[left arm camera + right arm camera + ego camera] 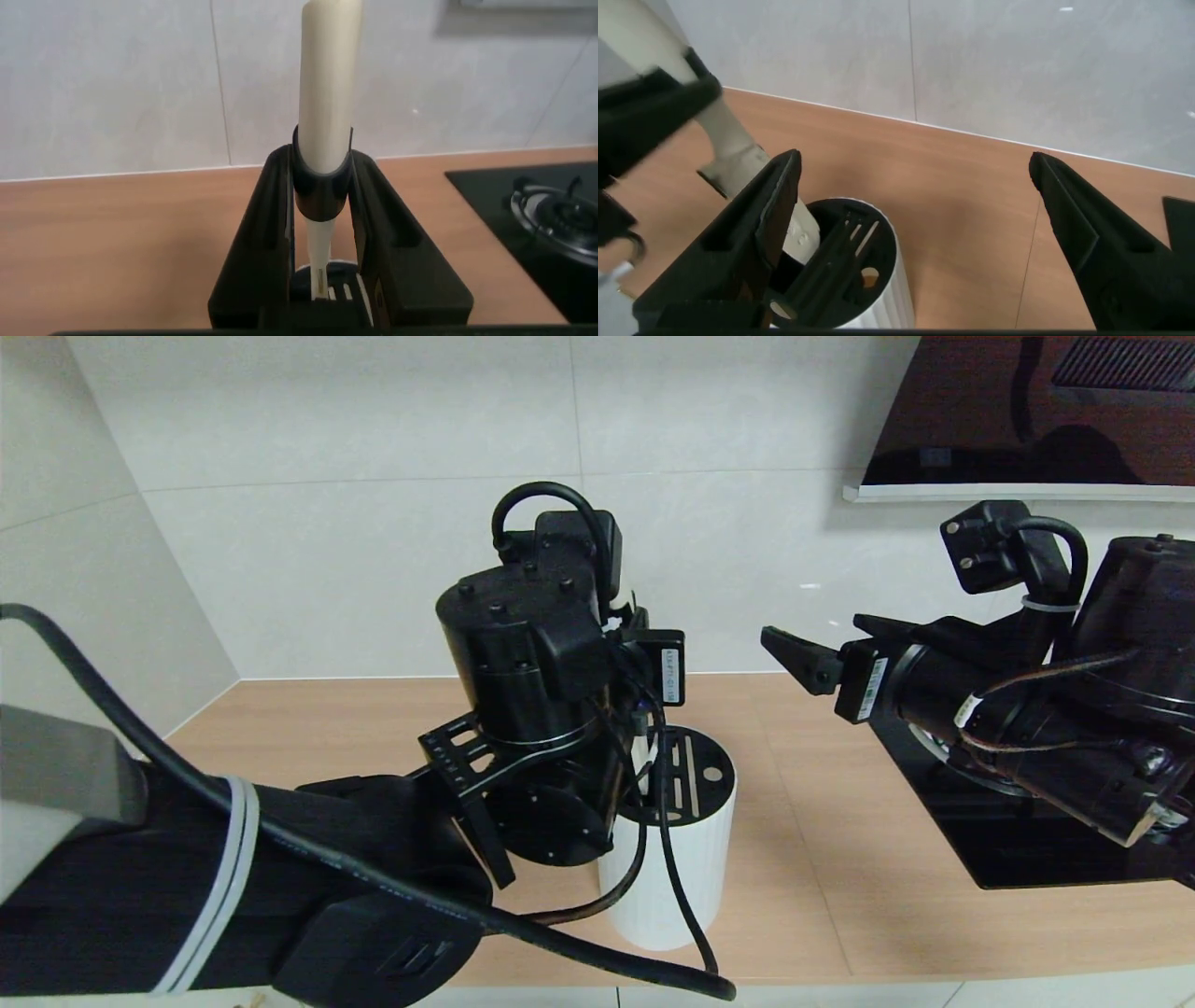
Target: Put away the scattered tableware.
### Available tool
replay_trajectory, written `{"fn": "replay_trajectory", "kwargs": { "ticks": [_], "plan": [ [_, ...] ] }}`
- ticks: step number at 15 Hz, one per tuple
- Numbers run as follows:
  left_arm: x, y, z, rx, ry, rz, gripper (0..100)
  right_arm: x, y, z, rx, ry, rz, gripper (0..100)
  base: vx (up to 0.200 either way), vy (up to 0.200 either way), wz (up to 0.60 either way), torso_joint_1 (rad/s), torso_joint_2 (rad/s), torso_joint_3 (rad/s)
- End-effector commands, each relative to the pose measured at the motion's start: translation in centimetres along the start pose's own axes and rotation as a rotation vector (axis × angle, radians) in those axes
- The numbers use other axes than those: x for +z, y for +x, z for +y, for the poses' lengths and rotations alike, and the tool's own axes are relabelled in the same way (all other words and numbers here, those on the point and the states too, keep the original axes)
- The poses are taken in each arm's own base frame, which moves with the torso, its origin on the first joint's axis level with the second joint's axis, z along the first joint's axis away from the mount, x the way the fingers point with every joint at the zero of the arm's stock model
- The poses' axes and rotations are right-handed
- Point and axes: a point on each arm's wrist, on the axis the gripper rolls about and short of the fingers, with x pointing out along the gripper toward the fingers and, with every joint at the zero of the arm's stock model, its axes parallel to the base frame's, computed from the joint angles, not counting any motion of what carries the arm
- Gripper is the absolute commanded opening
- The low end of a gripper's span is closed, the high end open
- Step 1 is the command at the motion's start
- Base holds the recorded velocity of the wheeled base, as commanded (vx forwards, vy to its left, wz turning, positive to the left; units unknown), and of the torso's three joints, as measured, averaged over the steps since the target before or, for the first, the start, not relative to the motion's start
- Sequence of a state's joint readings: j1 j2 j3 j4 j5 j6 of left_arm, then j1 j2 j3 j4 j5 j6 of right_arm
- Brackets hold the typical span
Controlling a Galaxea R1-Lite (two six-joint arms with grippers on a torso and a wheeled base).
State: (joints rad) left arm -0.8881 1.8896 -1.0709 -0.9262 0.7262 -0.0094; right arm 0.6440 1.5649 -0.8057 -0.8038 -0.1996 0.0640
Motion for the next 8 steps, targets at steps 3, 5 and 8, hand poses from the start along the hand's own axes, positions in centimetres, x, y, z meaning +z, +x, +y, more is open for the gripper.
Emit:
{"fn": "replay_trajectory", "kwargs": {
  "ticks": [3, 5, 8],
  "plan": [
    [-0.5, -0.4, -0.8, -0.017, -0.008, 0.013, 0, -0.2, 0.0, 0.0, 0.000, -0.003, 0.008, 100, 0.000, 0.000, 0.00, 0.000, 0.00, 0.000],
    [-1.3, -0.4, -0.9, -0.020, 0.004, 0.032, 0, -0.2, 0.0, 0.0, 0.000, -0.003, 0.008, 100, 0.000, 0.000, 0.00, 0.000, 0.00, 0.000],
    [-3.2, -0.2, -1.1, -0.017, 0.030, 0.074, 0, -0.3, 0.0, 0.0, 0.000, -0.003, 0.009, 100, 0.000, 0.000, 0.00, 0.000, 0.00, 0.000]
  ]
}}
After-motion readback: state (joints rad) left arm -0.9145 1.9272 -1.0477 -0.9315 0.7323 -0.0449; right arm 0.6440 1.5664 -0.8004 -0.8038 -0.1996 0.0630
